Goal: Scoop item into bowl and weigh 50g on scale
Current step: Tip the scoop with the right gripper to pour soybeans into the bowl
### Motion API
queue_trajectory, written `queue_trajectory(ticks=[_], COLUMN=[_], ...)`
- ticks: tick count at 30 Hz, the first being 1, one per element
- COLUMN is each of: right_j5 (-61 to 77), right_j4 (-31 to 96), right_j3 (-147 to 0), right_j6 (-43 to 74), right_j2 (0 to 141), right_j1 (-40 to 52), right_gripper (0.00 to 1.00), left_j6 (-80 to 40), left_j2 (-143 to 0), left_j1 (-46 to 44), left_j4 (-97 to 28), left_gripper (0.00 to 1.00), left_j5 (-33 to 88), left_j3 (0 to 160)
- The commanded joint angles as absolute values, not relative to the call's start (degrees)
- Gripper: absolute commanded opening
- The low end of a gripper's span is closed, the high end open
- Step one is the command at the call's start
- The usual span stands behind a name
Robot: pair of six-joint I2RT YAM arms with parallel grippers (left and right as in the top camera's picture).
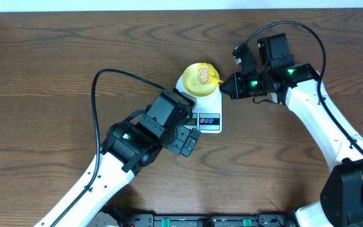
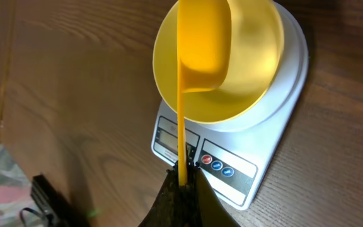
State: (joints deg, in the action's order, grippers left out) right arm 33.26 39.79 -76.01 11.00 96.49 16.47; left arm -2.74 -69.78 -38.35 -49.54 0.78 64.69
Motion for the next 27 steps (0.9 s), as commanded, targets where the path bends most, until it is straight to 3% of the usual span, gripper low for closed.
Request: queue_trajectory(ticks=[1, 27], right_j5=[30.48, 13.63], right_j4=[39.97, 44.47], right_j3=[-77.69, -81.14], right_j6=[8.14, -3.18], right_j2=[96.75, 96.75], right_j1=[17.91, 24.8], right_gripper=[0.01, 0.01], left_j6=[-2.22, -2.22], left_j2=[-69.78, -69.78], left_j1=[-38.17, -38.15], left_j4=[-49.65, -49.65], left_gripper=[0.99, 0.99], left_j5=[0.64, 0.64], left_j3=[65.98, 65.98])
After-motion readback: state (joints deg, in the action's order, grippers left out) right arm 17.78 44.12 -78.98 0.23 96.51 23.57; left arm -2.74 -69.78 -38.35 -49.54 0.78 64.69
